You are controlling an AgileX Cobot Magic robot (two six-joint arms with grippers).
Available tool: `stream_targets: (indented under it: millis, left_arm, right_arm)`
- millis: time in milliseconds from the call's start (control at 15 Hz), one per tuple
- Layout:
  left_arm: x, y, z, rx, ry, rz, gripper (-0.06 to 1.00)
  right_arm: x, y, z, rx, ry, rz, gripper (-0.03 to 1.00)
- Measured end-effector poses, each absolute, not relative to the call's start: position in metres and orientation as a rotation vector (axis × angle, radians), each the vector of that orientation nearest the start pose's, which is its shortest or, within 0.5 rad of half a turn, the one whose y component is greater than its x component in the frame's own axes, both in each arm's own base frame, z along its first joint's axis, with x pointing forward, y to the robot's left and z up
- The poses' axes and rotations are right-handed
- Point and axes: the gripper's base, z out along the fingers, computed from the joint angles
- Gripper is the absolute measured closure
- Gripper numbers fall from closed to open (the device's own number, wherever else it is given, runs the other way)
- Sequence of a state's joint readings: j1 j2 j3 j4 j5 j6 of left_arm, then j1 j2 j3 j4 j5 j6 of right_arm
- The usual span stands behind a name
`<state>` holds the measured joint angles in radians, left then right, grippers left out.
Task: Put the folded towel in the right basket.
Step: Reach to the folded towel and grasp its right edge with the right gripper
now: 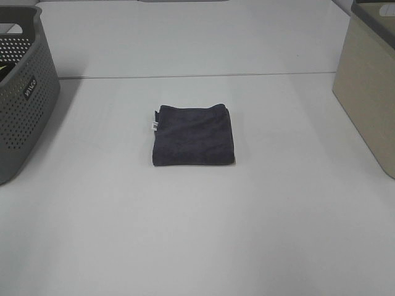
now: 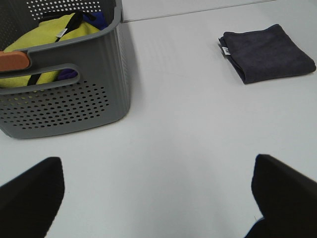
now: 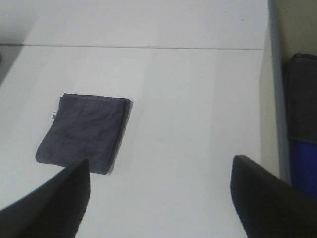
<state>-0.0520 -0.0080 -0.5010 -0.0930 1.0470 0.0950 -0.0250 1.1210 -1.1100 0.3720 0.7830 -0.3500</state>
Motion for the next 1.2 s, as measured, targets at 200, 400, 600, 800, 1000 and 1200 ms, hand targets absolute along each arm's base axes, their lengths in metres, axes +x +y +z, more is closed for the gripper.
stream_targets:
  millis: [200, 400, 600, 800, 1000, 1200]
  left_arm:
    - [-0.006, -0.007, 0.279, 0.152, 2.013, -0.084, -0.03]
    - [-0.006, -0.007, 0.279, 0.152, 2.013, -0.084, -0.03]
    - [-0.006, -0.007, 0.279, 0.152, 2.013, -0.084, -0.03]
    - [-0.006, -0.007, 0.279, 0.152, 2.013, -0.084, -0.03]
    - [-0.006, -0.007, 0.279, 0.152, 2.013, -0.084, -0.03]
    - [-0.006, -0.007, 0.279, 0.152, 2.013, -0.084, -0.03]
  right_arm:
    - [0.290, 0.026, 0.370, -0.220, 2.317, 0.391, 0.22]
    - [0.342, 0.037, 0.338, -0.266, 2.402, 0.457, 0.22]
    - [0.381, 0.080, 0.283, -0.407, 2.538, 0.531, 0.22]
    - [0.412, 0.114, 0.231, -0.518, 2.697, 0.652, 0.22]
    - [0.435, 0.123, 0.190, -0.519, 2.798, 0.767, 0.22]
    - [0.449, 0.129, 0.155, -0.468, 2.853, 0.851, 0.22]
